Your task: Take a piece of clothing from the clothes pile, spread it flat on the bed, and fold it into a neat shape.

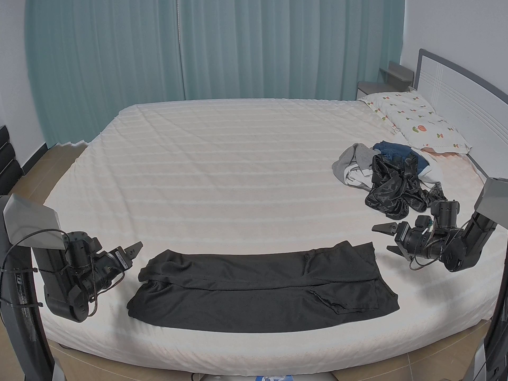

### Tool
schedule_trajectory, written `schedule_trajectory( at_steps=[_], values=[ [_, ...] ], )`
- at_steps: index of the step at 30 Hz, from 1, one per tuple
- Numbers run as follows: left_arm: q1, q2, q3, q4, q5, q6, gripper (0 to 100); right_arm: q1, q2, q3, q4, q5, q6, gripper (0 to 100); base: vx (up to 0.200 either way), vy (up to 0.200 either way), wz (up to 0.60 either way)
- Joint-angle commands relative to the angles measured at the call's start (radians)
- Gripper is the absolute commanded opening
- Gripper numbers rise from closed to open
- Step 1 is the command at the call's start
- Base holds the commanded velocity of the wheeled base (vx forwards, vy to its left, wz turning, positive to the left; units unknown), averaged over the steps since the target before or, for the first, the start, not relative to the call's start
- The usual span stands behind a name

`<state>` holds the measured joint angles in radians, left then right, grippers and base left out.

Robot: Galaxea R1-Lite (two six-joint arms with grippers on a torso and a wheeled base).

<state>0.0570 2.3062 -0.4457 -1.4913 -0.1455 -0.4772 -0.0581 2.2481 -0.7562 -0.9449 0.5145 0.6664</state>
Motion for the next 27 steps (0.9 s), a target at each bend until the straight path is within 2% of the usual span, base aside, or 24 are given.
schedule_trajectory(
  at_steps=[1,3,8,12,17,22,27],
  values=[
    [-0.040,0.053,-0.246,0.215,-0.002,-0.015,100,0.001,0.062,0.000,-0.052,-0.001,0.012,100,0.000,0.000,0.00],
    [-0.043,0.068,-0.330,0.296,-0.005,-0.044,100,0.001,0.074,0.000,-0.083,0.001,0.012,100,0.000,0.000,0.00],
    [-0.066,0.134,-0.389,0.315,-0.016,-0.069,100,0.004,0.088,-0.006,-0.084,0.001,0.012,100,0.000,0.000,0.00],
    [-0.066,0.159,-0.399,0.316,-0.065,-0.072,100,0.004,0.100,-0.022,-0.084,0.001,0.010,100,0.000,0.000,0.00],
    [-0.066,0.157,-0.396,0.316,-0.080,-0.103,100,0.003,0.123,-0.043,-0.084,-0.002,0.010,100,0.000,0.000,0.00],
    [-0.063,0.153,-0.375,0.318,-0.141,-0.133,100,-0.002,0.130,-0.046,-0.084,-0.002,0.010,100,0.000,0.000,0.00],
    [-0.063,0.150,-0.337,0.315,-0.147,-0.130,100,-0.005,0.131,-0.046,-0.084,-0.001,0.010,100,0.000,0.000,0.00]
  ],
)
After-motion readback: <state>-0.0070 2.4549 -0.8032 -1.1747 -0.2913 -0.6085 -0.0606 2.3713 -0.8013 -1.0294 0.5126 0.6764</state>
